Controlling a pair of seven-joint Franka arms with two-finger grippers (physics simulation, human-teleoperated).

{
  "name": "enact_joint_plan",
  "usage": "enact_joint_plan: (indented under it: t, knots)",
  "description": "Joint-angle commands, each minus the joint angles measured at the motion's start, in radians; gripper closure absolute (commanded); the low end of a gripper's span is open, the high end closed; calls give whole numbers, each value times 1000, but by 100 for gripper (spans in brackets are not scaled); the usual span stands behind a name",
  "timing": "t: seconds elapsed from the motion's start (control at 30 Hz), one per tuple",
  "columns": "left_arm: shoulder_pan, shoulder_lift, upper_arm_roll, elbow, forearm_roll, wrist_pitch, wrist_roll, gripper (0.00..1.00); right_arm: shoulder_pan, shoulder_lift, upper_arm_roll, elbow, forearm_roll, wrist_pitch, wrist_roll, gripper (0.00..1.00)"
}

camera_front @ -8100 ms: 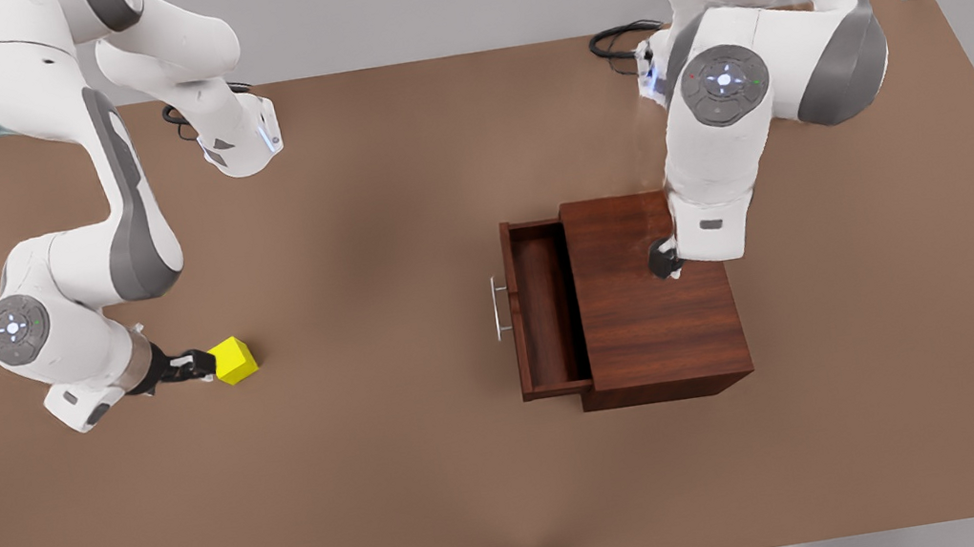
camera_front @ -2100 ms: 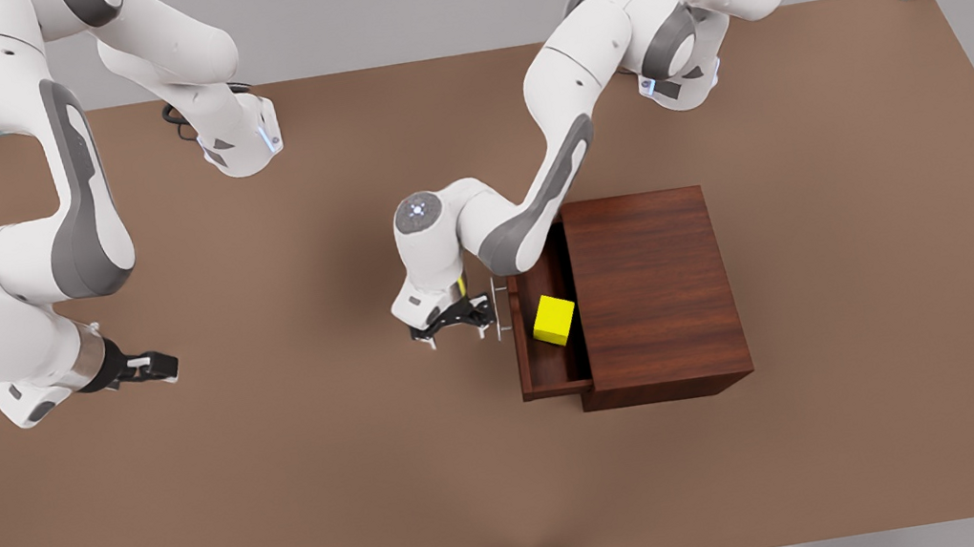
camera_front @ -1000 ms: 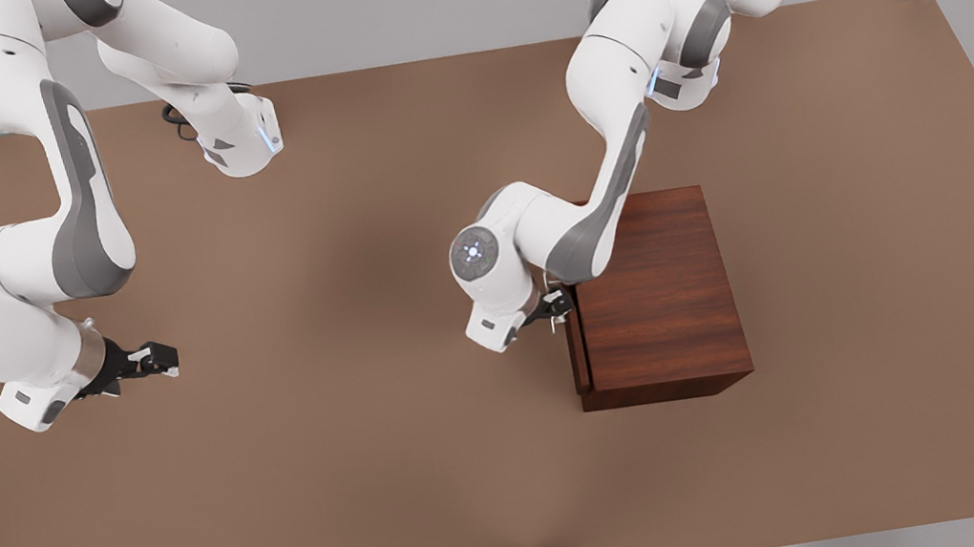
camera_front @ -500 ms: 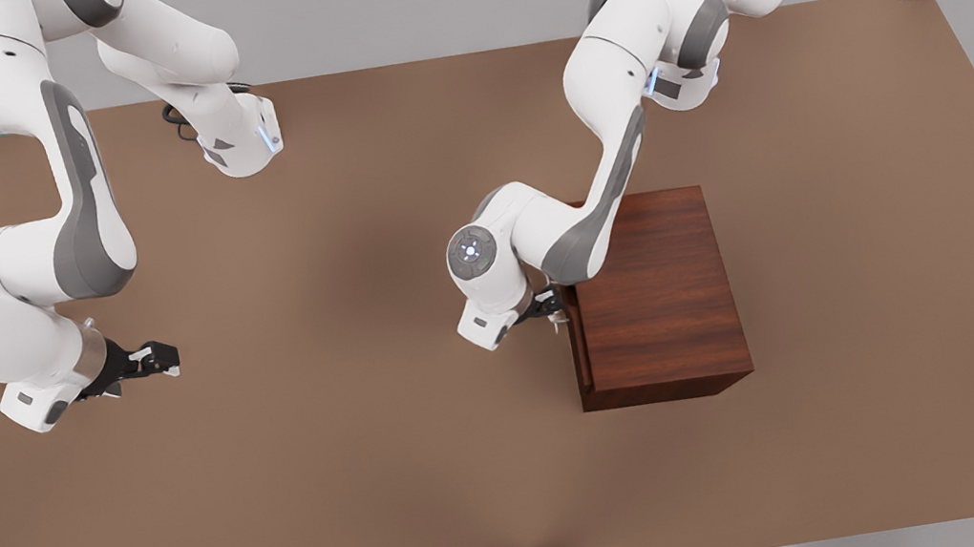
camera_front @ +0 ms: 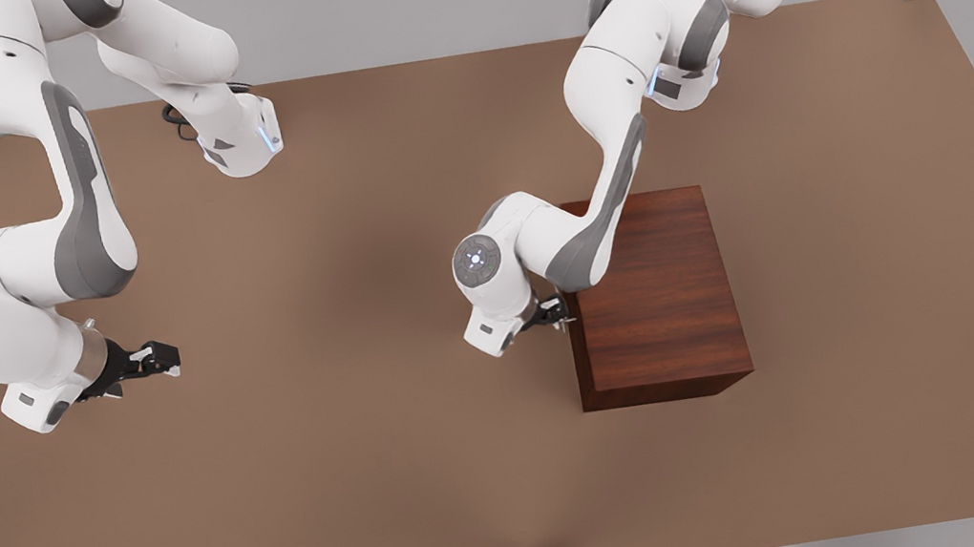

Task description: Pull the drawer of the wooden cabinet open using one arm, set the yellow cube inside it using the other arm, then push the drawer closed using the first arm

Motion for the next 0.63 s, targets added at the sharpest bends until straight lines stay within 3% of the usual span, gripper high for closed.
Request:
enact_joint_plan:
  t: [0.0,0.13,0.17,0.23,0.3,0.33,0.4,0.43,0.47,0.5,0.6]
  knots:
    - [1,-3,9,0,15,-15,32,0,0,-1,0,0,1,0,-9,0]
    - [0,-2,20,2,33,-35,46,0,-1,-1,1,0,1,0,-9,0]
    - [13,-37,24,11,-54,-36,12,0,-1,-1,1,0,1,0,-9,0]
    - [92,-315,27,11,-209,-287,21,0,-1,-1,0,0,1,-2,-9,0]
    - [142,-434,92,11,-203,-473,417,0,-1,-1,1,0,1,-2,-9,0]
    - [152,-433,143,5,-208,-473,534,0,-1,-1,1,0,1,-2,-9,0]
    - [240,-456,146,-88,-214,-423,822,0,-1,-1,0,0,1,0,-9,0]
    - [285,-586,146,-336,-244,-193,914,0,-1,-1,0,0,1,-2,-9,0]
    - [293,-648,156,-481,-237,-31,917,0,-1,-1,1,0,1,-2,-9,0]
    - [294,-600,155,-397,-237,-35,914,0,-1,-1,1,0,1,-2,-9,0]
    - [303,-592,155,-397,-241,-36,907,0,-1,-1,0,0,1,-2,-9,0]
